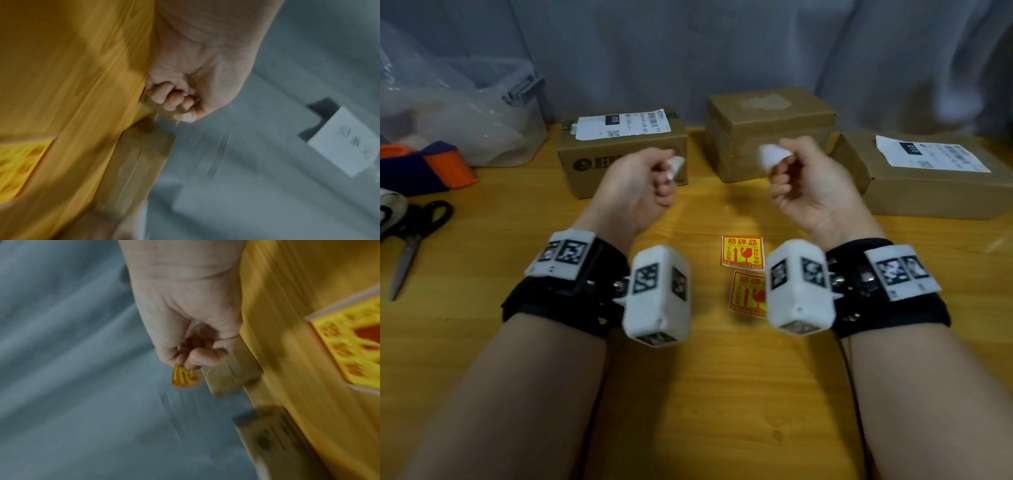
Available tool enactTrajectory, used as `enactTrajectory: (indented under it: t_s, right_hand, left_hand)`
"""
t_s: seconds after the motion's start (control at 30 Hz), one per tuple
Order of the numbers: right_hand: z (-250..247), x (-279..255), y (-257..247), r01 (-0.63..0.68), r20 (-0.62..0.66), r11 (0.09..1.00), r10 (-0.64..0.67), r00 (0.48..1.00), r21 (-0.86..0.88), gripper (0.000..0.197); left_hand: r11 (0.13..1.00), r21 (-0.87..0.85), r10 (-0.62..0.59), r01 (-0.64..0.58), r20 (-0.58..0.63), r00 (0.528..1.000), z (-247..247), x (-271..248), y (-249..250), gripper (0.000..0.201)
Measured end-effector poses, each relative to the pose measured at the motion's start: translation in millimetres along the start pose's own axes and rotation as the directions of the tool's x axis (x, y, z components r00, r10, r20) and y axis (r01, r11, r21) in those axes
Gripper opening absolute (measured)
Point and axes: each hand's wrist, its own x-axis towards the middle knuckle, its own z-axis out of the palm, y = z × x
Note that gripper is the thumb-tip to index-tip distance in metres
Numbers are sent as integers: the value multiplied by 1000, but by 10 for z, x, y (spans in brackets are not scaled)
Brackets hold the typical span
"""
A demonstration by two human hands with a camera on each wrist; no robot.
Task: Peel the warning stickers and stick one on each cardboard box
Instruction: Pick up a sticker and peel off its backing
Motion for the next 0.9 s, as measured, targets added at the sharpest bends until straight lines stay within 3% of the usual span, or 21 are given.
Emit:
enactTrajectory:
  t_s: [0.07,0.13,0.23,0.33,0.4,0.5,0.63,0.73,0.8,0.9]
  right_hand:
    - [-110,19,-88,37,-50,996,-33,998,77,33]
    - [-100,6,-84,56,-47,997,-53,997,58,32]
    - [93,-52,-14,89,-2,995,-89,996,-39,28]
    - [243,-159,-27,127,22,982,-125,992,-140,17]
    - [281,-224,-31,135,33,977,-131,991,-167,13]
    - [329,-314,-11,145,43,961,-139,989,-237,10]
    - [378,-441,2,161,41,887,-159,986,-433,13]
    - [377,-545,12,189,65,778,-188,980,-600,15]
    - [367,-596,16,227,83,708,-232,969,-668,27]
    - [389,-638,35,278,99,638,-301,948,-718,37]
  left_hand:
    - [999,11,48,-47,-91,995,-143,7,54,28]
    - [978,181,121,-105,-82,989,-160,-16,69,28]
    - [818,548,183,-176,43,982,12,-90,51,19]
    - [661,720,230,-210,72,971,105,-153,68,10]
    - [603,765,219,-227,115,969,137,-175,97,7]
    - [448,862,160,-237,184,970,225,-215,120,3]
    - [250,933,17,-261,265,964,272,-295,39,11]
    - [214,941,-30,-261,274,961,214,-335,-32,17]
    - [255,916,140,-309,281,949,188,-357,-7,18]
    - [399,783,460,-477,279,843,205,-470,76,15]
